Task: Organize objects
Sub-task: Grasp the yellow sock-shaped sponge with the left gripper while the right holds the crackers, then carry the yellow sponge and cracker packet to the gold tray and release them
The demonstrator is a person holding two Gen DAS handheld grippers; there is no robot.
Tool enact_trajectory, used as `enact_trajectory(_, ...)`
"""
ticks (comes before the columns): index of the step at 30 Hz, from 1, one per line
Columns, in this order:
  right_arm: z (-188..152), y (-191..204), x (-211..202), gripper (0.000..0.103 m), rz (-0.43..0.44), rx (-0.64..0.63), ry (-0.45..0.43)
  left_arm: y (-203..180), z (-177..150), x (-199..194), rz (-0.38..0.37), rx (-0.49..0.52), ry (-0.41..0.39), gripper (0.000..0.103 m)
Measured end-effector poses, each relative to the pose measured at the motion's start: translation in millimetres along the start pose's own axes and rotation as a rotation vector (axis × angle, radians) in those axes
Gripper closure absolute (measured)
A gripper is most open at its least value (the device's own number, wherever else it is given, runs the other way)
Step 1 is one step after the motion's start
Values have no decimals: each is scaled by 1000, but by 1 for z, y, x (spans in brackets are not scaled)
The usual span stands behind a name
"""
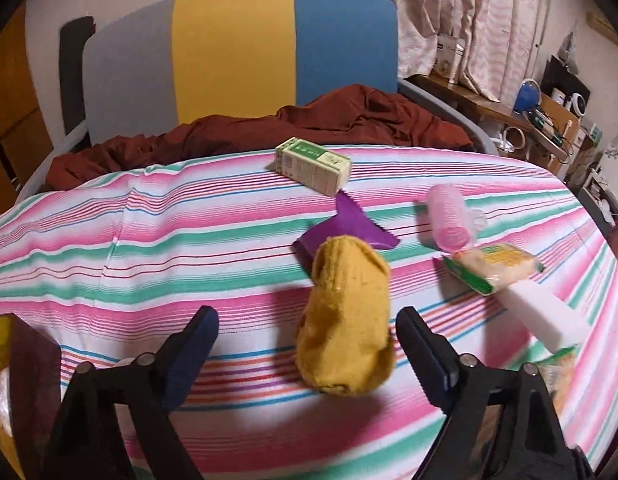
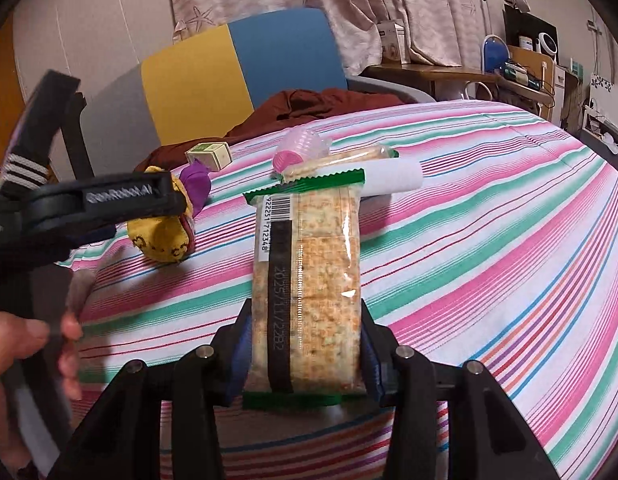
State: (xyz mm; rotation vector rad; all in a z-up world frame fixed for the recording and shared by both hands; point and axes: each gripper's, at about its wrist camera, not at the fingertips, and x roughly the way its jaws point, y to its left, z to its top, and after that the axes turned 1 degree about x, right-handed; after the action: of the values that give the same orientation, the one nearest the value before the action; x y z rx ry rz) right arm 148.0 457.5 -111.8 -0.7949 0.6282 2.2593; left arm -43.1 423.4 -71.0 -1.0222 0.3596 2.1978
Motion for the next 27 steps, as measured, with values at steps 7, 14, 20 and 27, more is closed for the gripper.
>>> enact_trajectory(7, 0, -1, 0, 57, -1, 0, -3, -1, -8, 1, -27, 15, -71, 32)
enact_trajectory(14, -1, -2, 1, 57, 3, 3, -3, -3, -11, -1, -66, 36, -78, 50)
enact_trajectory(20, -1, -2, 1, 57, 1, 2, -4, -8, -23, -13, -52, 75, -108, 62)
enact_trajectory(27, 0, -2, -3, 58, -7, 6, -22, -5, -41, -31, -40, 90, -137, 67)
